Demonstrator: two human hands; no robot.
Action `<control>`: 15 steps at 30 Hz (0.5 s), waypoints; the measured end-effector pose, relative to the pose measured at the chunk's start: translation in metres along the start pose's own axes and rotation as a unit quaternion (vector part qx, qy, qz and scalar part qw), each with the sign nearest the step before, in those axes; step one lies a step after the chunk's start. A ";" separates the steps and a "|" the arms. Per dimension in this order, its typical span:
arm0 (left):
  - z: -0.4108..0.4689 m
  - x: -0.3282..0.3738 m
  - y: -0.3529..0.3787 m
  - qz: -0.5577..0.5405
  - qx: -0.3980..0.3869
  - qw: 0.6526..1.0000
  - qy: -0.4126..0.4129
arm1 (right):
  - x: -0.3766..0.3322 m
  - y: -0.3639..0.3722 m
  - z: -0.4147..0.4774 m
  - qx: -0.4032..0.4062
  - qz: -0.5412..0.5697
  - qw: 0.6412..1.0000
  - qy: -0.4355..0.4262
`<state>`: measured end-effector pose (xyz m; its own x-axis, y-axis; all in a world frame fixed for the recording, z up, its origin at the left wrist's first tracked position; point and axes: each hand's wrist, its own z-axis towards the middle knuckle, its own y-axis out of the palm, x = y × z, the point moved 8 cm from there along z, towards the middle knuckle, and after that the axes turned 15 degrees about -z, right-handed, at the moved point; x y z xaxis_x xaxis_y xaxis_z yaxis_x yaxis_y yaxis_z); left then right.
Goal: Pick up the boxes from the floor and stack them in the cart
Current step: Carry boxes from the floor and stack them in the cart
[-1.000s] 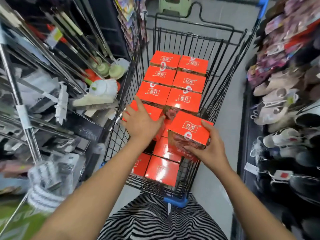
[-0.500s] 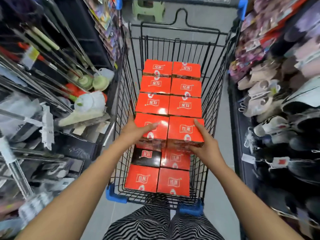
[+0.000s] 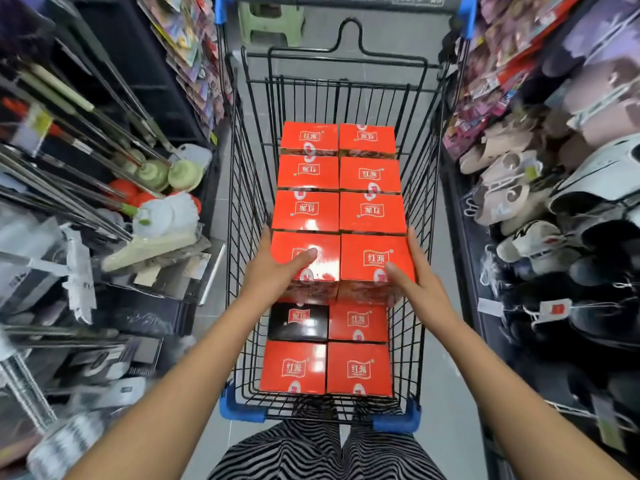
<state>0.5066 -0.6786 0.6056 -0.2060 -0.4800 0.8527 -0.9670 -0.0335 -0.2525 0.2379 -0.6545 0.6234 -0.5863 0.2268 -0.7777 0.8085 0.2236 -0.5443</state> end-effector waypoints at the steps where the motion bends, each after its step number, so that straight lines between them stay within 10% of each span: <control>1: -0.001 0.005 0.000 -0.002 -0.006 1.000 0.018 | -0.002 -0.003 0.004 0.009 -0.001 1.000 0.001; 15: 0.006 0.018 0.001 -0.058 -0.048 0.994 0.083 | -0.013 0.002 0.035 0.036 -0.001 0.999 0.022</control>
<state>0.5024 -0.6929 0.6176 -0.1073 -0.3270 0.9389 -0.9938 0.0083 -0.1107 0.2484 -0.6900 0.6216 -0.5884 0.2685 -0.7627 0.8078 0.1549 -0.5687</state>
